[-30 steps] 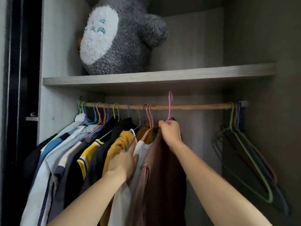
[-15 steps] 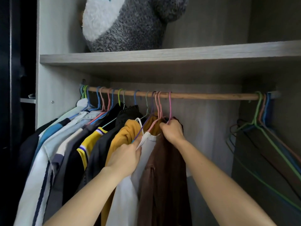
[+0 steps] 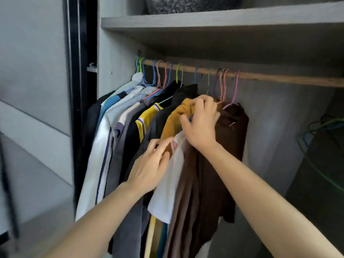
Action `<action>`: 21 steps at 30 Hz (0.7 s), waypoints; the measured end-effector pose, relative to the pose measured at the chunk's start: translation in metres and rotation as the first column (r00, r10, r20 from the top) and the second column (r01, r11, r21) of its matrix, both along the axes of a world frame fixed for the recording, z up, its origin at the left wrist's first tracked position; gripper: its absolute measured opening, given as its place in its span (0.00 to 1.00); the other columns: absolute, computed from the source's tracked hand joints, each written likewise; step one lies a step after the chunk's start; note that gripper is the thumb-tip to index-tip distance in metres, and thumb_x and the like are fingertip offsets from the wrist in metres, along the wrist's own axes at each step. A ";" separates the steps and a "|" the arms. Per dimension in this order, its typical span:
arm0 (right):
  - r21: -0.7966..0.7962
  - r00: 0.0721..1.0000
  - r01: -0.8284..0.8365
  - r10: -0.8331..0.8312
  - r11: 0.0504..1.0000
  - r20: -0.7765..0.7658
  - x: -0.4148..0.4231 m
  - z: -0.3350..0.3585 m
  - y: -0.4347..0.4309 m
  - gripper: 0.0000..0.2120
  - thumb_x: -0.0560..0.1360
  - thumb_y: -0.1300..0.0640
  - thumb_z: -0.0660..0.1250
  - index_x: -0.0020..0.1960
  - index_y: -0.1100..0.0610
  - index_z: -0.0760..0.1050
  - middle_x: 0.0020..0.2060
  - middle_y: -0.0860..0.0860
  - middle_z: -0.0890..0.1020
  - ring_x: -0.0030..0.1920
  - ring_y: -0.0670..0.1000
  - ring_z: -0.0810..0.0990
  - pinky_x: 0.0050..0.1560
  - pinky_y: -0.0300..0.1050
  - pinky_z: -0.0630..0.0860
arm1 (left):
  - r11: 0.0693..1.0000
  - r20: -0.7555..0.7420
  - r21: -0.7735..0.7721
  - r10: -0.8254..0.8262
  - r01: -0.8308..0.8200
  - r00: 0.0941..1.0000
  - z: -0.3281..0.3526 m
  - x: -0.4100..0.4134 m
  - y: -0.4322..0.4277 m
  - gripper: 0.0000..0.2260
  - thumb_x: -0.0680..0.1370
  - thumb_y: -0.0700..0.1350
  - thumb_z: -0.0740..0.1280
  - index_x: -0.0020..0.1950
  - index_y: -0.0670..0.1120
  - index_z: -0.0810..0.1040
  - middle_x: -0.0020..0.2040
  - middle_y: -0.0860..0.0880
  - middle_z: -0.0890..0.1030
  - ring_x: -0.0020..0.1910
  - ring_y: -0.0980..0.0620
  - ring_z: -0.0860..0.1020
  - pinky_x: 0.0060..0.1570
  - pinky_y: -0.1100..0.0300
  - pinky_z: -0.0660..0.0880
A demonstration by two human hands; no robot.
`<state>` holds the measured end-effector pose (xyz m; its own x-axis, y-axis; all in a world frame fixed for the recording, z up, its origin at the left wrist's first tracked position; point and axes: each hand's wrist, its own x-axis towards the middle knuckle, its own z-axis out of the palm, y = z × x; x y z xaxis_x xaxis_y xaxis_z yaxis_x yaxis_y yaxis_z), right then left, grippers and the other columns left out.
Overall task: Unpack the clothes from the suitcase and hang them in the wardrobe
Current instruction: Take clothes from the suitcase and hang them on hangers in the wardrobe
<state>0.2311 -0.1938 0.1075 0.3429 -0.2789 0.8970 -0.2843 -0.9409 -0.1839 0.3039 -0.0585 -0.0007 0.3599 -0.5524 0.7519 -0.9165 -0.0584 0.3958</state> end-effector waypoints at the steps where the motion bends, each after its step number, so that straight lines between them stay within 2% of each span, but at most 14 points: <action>1: -0.028 0.999 -0.045 0.045 0.999 -0.012 0.005 -0.011 0.019 0.14 0.69 0.54 0.66 0.53 0.58 0.71 0.57 0.56 0.71 0.58 0.57 0.66 0.55 0.55 0.63 | 0.999 -0.038 -0.014 0.035 -0.035 0.999 -0.008 0.001 0.014 0.17 0.82 0.50 0.54 0.71 0.55 0.67 0.61 0.55 0.69 0.45 0.55 0.77 0.40 0.52 0.76; 4: -0.061 0.974 -0.212 0.205 0.975 -0.099 0.020 -0.062 0.085 0.13 0.69 0.54 0.62 0.51 0.59 0.72 0.55 0.56 0.73 0.54 0.56 0.66 0.50 0.52 0.61 | 0.983 -0.108 0.078 0.175 -0.167 0.979 -0.049 0.007 0.077 0.12 0.82 0.45 0.58 0.63 0.48 0.75 0.59 0.53 0.70 0.42 0.55 0.77 0.42 0.53 0.76; 6: -0.099 0.939 -0.274 0.244 0.957 -0.241 0.028 -0.107 0.124 0.12 0.68 0.56 0.62 0.51 0.59 0.72 0.54 0.55 0.74 0.53 0.56 0.68 0.49 0.51 0.63 | 0.947 -0.164 0.186 0.292 -0.261 0.942 -0.087 0.014 0.128 0.12 0.80 0.44 0.58 0.57 0.46 0.78 0.58 0.51 0.72 0.42 0.50 0.78 0.45 0.53 0.76; 8: -0.086 0.867 -0.322 0.257 0.943 -0.426 0.033 -0.159 0.156 0.11 0.68 0.57 0.62 0.50 0.59 0.73 0.53 0.55 0.74 0.51 0.58 0.71 0.47 0.52 0.65 | 0.871 -0.256 0.347 0.445 -0.348 0.858 -0.132 0.022 0.184 0.13 0.78 0.45 0.56 0.54 0.44 0.79 0.58 0.46 0.73 0.48 0.44 0.79 0.50 0.53 0.75; 11: 0.010 0.697 -0.345 0.263 0.938 -0.667 0.035 -0.235 0.203 0.15 0.67 0.54 0.62 0.51 0.59 0.74 0.53 0.55 0.74 0.50 0.59 0.73 0.46 0.52 0.68 | 0.651 -0.316 0.625 0.715 -0.430 0.624 -0.199 0.017 0.276 0.11 0.80 0.43 0.56 0.54 0.43 0.76 0.58 0.44 0.71 0.54 0.43 0.76 0.53 0.53 0.72; 13: 0.074 0.547 -0.356 0.272 0.931 -0.792 0.037 -0.280 0.240 0.17 0.67 0.52 0.62 0.53 0.59 0.75 0.54 0.55 0.75 0.53 0.59 0.75 0.49 0.54 0.71 | 0.526 -0.304 0.712 0.828 -0.465 0.472 -0.239 0.003 0.336 0.10 0.80 0.42 0.58 0.57 0.42 0.75 0.59 0.44 0.71 0.56 0.43 0.74 0.53 0.53 0.71; 17: 0.118 0.303 -0.381 0.244 0.917 -0.921 0.043 -0.348 0.295 0.24 0.70 0.46 0.61 0.60 0.60 0.73 0.59 0.55 0.73 0.60 0.59 0.72 0.55 0.56 0.70 | 0.409 -0.258 0.791 0.897 -0.455 0.358 -0.289 -0.025 0.402 0.11 0.79 0.43 0.59 0.59 0.43 0.76 0.61 0.45 0.71 0.60 0.42 0.74 0.54 0.48 0.74; 19: 0.193 0.198 -0.398 0.289 0.897 -0.937 0.050 -0.382 0.324 0.29 0.69 0.43 0.54 0.63 0.59 0.71 0.61 0.55 0.73 0.62 0.58 0.71 0.57 0.54 0.68 | 0.367 -0.255 0.814 0.922 -0.450 0.291 -0.316 -0.036 0.429 0.13 0.79 0.45 0.59 0.62 0.44 0.75 0.65 0.46 0.70 0.62 0.43 0.72 0.54 0.49 0.75; 21: 0.256 0.095 -0.395 0.316 0.882 -0.944 0.054 -0.419 0.343 0.31 0.71 0.40 0.48 0.68 0.57 0.66 0.65 0.53 0.69 0.66 0.56 0.67 0.61 0.53 0.66 | 0.339 -0.242 0.835 0.934 -0.435 0.264 -0.348 -0.042 0.444 0.15 0.79 0.46 0.59 0.64 0.45 0.74 0.70 0.46 0.68 0.65 0.44 0.70 0.54 0.51 0.75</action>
<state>0.2854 0.1488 -0.3110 0.9624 0.1753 -0.2074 0.1770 -0.9842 -0.0107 0.2619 0.3856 -0.3491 0.9825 0.0624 -0.1756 0.1244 -0.9212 0.3686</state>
